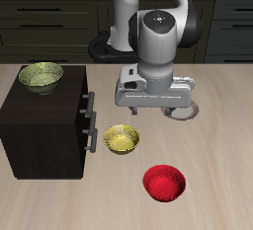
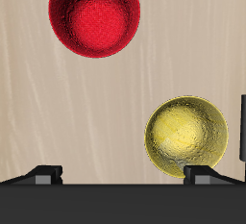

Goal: Place the yellow bowl on the plate

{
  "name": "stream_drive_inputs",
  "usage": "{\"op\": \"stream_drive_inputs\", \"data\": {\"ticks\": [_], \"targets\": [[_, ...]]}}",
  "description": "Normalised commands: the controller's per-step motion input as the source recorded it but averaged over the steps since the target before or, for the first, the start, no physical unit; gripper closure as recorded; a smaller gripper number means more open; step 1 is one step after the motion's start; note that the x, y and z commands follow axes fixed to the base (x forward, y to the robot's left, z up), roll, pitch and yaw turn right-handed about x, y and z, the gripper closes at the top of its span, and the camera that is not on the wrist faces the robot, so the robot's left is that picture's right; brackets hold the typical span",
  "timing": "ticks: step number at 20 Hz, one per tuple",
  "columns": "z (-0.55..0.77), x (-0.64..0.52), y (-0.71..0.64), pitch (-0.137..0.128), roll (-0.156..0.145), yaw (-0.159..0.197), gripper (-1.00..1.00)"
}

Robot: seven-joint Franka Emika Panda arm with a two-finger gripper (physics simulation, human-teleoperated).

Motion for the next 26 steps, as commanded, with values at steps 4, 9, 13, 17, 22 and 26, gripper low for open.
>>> {"op": "stream_drive_inputs", "data": {"ticks": [4, 9, 13, 17, 22, 26], "targets": [[-0.25, -0.07, -0.08, -0.054, 0.003, 0.032, -1.00], [-0.11, -0.04, -0.17, -0.035, -0.017, -0.012, -1.00], [-0.14, -0.04, -0.29, -0.016, -0.027, 0.018, -1.00], [-0.09, -0.09, -0.09, -0.034, 0.009, 0.020, -1.00], [-0.12, -0.10, -0.03, -0.039, 0.020, -0.005, -1.00], [-0.23, -0.05, -0.04, 0.002, -0.003, -0.004, -1.00]]}}
